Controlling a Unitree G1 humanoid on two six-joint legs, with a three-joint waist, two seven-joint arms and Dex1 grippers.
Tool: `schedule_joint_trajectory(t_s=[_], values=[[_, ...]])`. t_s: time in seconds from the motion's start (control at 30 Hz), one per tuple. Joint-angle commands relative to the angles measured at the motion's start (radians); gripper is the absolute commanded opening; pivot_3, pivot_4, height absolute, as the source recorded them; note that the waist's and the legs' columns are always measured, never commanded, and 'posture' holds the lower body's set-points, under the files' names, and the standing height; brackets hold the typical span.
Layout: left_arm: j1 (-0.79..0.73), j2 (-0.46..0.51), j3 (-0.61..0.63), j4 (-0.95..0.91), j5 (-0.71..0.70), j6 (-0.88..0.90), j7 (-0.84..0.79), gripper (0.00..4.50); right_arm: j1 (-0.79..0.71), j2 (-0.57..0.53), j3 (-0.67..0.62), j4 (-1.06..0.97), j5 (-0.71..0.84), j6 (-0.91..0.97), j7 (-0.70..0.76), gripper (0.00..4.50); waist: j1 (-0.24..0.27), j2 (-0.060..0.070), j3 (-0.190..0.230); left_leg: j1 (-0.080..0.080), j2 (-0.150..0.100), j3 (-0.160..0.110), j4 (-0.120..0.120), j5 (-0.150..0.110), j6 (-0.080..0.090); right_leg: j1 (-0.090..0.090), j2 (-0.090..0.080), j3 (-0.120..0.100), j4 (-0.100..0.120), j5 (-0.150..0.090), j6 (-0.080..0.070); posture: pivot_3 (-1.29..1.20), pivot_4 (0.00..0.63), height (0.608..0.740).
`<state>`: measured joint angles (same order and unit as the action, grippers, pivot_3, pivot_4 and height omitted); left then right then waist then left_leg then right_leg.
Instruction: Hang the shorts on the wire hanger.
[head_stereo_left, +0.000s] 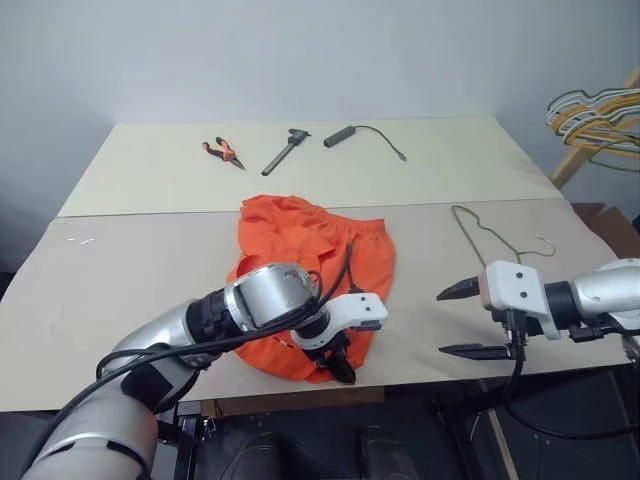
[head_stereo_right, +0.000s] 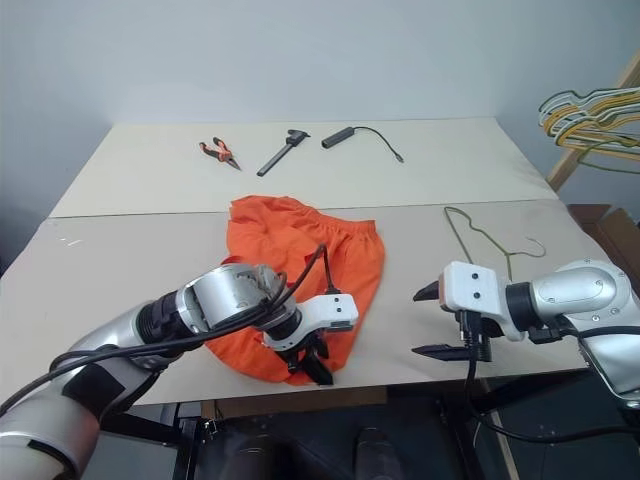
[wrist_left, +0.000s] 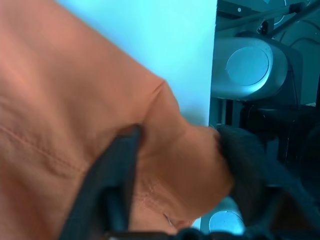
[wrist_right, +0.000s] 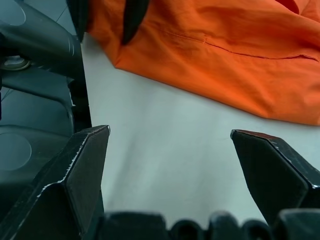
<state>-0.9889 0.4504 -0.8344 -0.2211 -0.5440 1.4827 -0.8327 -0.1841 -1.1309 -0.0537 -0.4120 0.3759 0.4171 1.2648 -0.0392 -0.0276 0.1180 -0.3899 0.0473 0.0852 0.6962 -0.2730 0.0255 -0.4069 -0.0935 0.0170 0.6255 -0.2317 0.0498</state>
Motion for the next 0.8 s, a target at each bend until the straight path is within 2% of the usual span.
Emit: schedule_joint_trajectory(t_s=[0.03,0.17,0.27,0.43,0.63,0.8], values=[[-0.019,0.016,0.02,-0.005,-0.002,-0.01,-0.009,1.26,-0.021,-0.001,-0.012,-0.013,0.007,-0.003,-0.002,4.5,0.001,0.0,0.0,0.0,0.0,0.0,0.0,0.0,0.0,0.0,0.0,0.0,0.0,0.0,0.0,-0.1,0.129,0.74],[-0.019,0.048,0.033,-0.014,-0.003,-0.026,-0.022,0.02,-0.043,0.006,0.002,0.003,0.002,-0.009,-0.003,4.5,0.0,0.0,0.0,0.0,0.0,0.0,0.0,0.0,0.0,0.0,0.0,0.0,0.0,0.0,0.0,-0.09,0.123,0.74],[-0.008,0.12,0.056,-0.048,-0.005,-0.089,-0.066,0.02,-0.056,0.013,0.01,0.011,-0.002,-0.012,-0.003,4.5,0.0,0.0,0.0,0.0,0.0,0.0,0.0,0.0,0.0,0.0,0.0,0.0,0.0,0.0,0.0,-0.09,0.12,0.74],[0.082,0.383,0.134,-0.16,0.043,-0.36,-0.199,0.02,-0.074,0.062,0.051,0.049,-0.077,-0.127,-0.036,4.5,-0.005,0.0,0.0,-0.001,0.001,0.001,-0.002,0.0,0.0,-0.003,0.001,0.001,0.001,0.0,-0.001,-0.07,0.103,0.74],[0.31,0.625,0.367,-0.224,0.073,-0.654,-0.302,0.02,-0.143,0.196,0.162,0.165,-0.281,-0.36,-0.157,4.5,0.001,0.0,0.0,-0.003,0.001,0.005,0.0,0.0,0.0,-0.004,0.0,0.0,0.001,0.0,0.0,-0.05,0.095,0.74],[0.451,0.709,0.583,-0.21,0.024,-0.745,-0.36,0.02,-0.237,0.293,0.291,0.357,-0.535,-0.603,-0.308,4.5,0.011,0.0,0.0,-0.008,0.001,0.01,0.0,0.002,-0.003,-0.011,0.0,-0.001,0.004,0.0,0.0,-0.02,0.098,0.74]])
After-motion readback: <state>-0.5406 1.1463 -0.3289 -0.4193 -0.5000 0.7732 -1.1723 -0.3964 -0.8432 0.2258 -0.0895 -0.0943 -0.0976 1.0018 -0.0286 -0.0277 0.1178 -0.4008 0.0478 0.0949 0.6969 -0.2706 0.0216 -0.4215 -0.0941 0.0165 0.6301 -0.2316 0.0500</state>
